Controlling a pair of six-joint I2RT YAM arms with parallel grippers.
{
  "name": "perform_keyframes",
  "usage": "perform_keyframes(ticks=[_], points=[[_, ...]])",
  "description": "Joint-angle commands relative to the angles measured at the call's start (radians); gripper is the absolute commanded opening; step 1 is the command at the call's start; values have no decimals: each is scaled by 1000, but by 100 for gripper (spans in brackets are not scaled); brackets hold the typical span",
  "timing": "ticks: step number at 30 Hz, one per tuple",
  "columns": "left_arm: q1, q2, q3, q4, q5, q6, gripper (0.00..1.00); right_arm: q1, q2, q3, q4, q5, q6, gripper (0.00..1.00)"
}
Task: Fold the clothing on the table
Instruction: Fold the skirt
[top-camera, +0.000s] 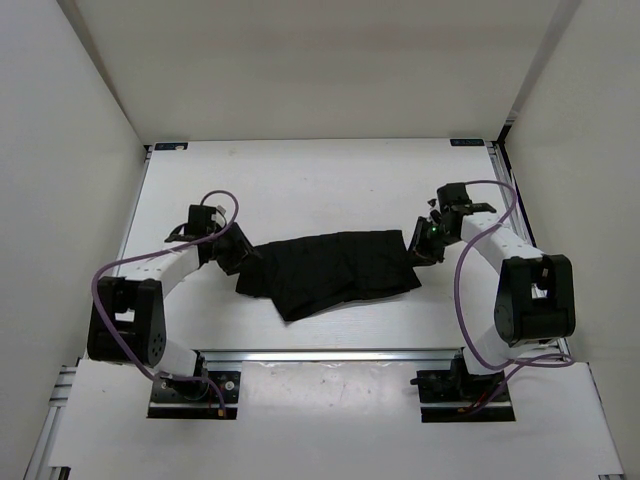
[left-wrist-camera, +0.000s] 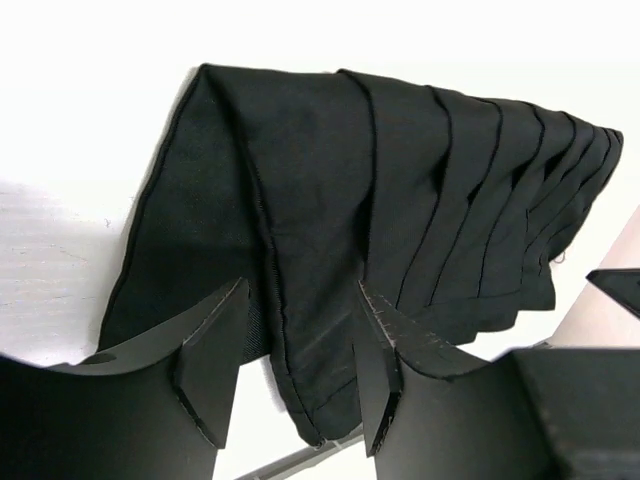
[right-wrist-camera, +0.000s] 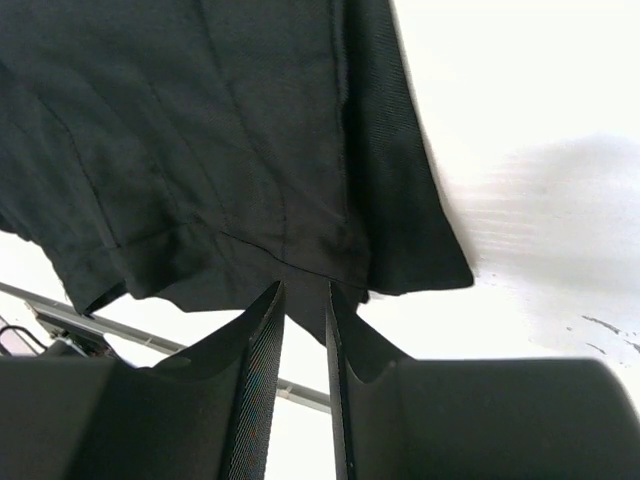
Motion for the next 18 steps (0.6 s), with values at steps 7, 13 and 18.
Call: perform_keyframes(ticks=[7, 13, 18], points=[[-22, 22, -34, 119, 5, -47, 52, -8, -34, -37, 7, 1, -6, 28], [-37, 48, -26, 134, -21, -55, 47, -27, -41, -13, -22, 13, -23, 27], [-66, 56, -8, 90, -50, -41, 47, -43, -47, -13, -21, 13, -26, 29]])
